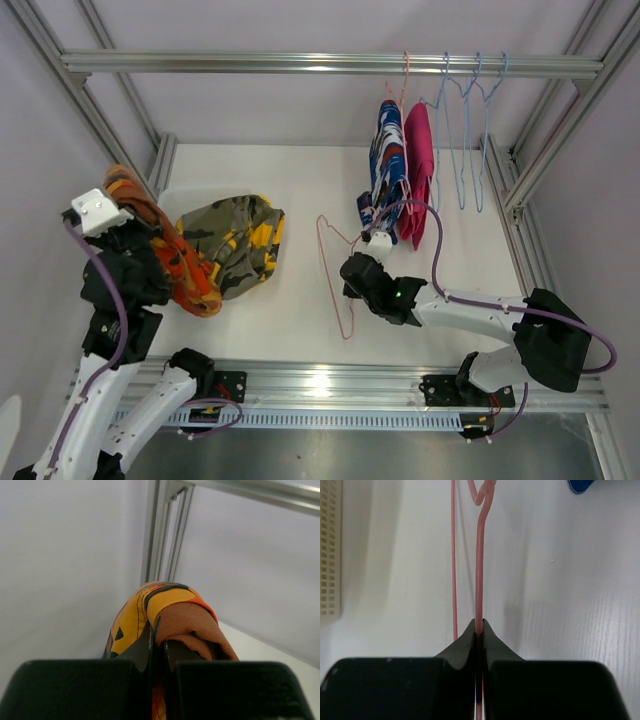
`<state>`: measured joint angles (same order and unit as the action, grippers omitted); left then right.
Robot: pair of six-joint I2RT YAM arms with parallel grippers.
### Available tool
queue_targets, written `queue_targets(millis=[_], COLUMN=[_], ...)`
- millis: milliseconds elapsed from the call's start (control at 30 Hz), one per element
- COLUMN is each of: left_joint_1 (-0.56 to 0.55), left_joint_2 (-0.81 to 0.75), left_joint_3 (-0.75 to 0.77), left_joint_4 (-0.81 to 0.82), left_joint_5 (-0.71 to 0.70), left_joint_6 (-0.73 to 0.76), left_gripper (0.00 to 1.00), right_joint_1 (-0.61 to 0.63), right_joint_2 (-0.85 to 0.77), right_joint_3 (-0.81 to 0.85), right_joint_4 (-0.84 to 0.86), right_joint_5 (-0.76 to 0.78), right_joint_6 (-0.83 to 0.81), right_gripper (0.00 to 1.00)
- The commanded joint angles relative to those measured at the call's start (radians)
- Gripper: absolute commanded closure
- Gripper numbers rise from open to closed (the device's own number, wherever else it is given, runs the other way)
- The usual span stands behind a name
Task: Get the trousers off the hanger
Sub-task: Place the trousers in the bin.
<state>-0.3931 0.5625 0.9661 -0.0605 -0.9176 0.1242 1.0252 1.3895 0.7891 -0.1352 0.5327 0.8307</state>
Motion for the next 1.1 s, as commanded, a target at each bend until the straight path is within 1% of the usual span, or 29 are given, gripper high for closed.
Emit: queue_targets(millis=[0, 167, 300, 333, 367, 467, 500, 533, 600, 633, 667, 733, 833, 933, 1067], left_joint_1=[0.030, 0.031, 0.031, 0.033, 0.031, 0.030, 0.027, 0.019, -0.018, -0.032, -0.053, -0.070, -0.101, -0.128, -0.128], left_joint_2=[0.048, 0.140, 0.198, 0.211, 0.223, 0.276, 0.295, 0.300, 0.297, 0.290, 0.281, 0.246, 0.192, 0.163, 0.111], left_joint_3=[0.006, -0.026, -0.035, -0.040, -0.038, -0.024, -0.024, -0.026, -0.026, -0.021, -0.015, -0.012, -0.020, -0.012, 0.023], left_joint_4=[-0.016, -0.015, -0.048, -0.061, -0.074, -0.171, -0.194, -0.226, -0.245, -0.274, -0.291, -0.323, -0.377, -0.415, -0.441], left_joint_5=[0.088, 0.109, 0.138, 0.147, 0.155, 0.201, 0.215, 0.212, 0.198, 0.197, 0.216, 0.246, 0.299, 0.295, 0.249], left_joint_6=[-0.167, -0.253, -0.327, -0.340, -0.371, -0.440, -0.451, -0.462, -0.465, -0.469, -0.488, -0.515, -0.563, -0.572, -0.534], left_gripper=[0.99, 0.99, 0.98, 0.95, 0.85, 0.82, 0.76, 0.55, 0.34, 0.19, 0.15, 0.07, 0.01, 0.01, 0.01], right_joint_1=[-0.005, -0.008, -0.017, -0.023, -0.027, -0.036, -0.037, -0.037, -0.039, -0.037, -0.037, -0.037, -0.031, -0.022, -0.008], right_joint_2=[-0.033, -0.061, -0.079, -0.087, -0.092, -0.102, -0.104, -0.104, -0.104, -0.104, -0.103, -0.102, -0.104, -0.113, -0.139], right_joint_3=[-0.030, -0.068, -0.082, -0.085, -0.087, -0.093, -0.094, -0.094, -0.094, -0.097, -0.099, -0.097, -0.093, -0.080, -0.077], right_joint_4=[0.043, 0.051, 0.054, 0.054, 0.054, 0.062, 0.066, 0.068, 0.075, 0.077, 0.080, 0.086, 0.089, 0.069, 0.051], right_joint_5=[0.024, 0.023, 0.016, 0.015, 0.013, 0.006, 0.006, 0.004, 0.004, 0.003, -0.003, -0.008, -0.010, 0.001, 0.013], right_joint_6=[0.022, 0.025, 0.018, 0.016, 0.018, 0.013, 0.010, 0.011, 0.015, 0.016, 0.016, 0.022, 0.024, 0.022, 0.022], right_gripper=[1.00, 1.00, 1.00, 1.00, 1.00, 1.00, 1.00, 1.00, 1.00, 1.00, 1.00, 1.00, 1.00, 1.00, 1.00])
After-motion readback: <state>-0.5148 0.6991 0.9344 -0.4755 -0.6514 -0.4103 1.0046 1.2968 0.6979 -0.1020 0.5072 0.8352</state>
